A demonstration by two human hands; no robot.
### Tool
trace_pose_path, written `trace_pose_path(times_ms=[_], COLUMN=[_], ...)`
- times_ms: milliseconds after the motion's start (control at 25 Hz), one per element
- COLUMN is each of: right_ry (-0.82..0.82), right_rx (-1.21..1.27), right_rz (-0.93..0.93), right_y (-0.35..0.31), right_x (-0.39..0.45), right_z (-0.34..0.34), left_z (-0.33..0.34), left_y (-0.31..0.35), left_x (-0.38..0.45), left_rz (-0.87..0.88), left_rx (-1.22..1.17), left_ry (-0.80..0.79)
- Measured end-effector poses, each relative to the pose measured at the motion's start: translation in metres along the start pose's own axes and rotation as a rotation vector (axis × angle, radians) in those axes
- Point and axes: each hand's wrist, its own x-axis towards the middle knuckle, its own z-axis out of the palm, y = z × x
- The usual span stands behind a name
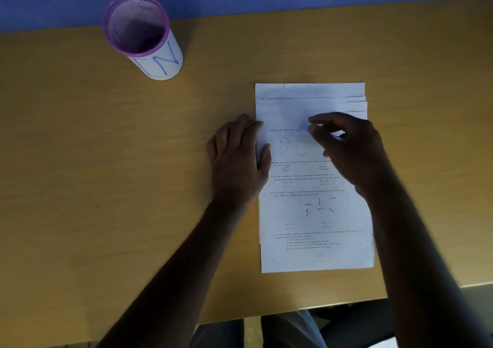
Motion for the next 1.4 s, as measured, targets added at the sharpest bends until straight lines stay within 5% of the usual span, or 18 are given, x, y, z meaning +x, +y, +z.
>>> trace_pose_path(times_ms=[240,520,840,960,1200,1400], right_ry=[0.292,0.324,0.436,0.539,0.327,0.372], right_rx=[-0.304,-0.616,-0.545,-0.512,-0.481,-0.525], right_rz=[-0.091,-0.057,-0.029,-0.236,-0.179,-0.238], right_y=[0.052,0.081,0.077,0.074,0.089,0.102], right_x=[0.002,0.011,0.002,-0.020,-0.062,-0.061], right_z=[-0.033,-0.040,-0.030,-0.009,0.047,0.053], left_z=[0.001,0.001,-0.002,-0.005,-0.009,-0.012], left_y=[0.000,0.001,0.004,0.005,0.025,0.062], left_x=[0.000,0.000,0.000,0.001,-0.014,-0.020], left_rz=[0.002,-0.006,-0.009,-0.011,-0.103,-0.225], left_rx=[-0.021,-0.021,-0.020,-0.010,-0.004,-0.135], left_ry=[0.011,0.007,-0.013,-0.045,-0.148,-0.270])
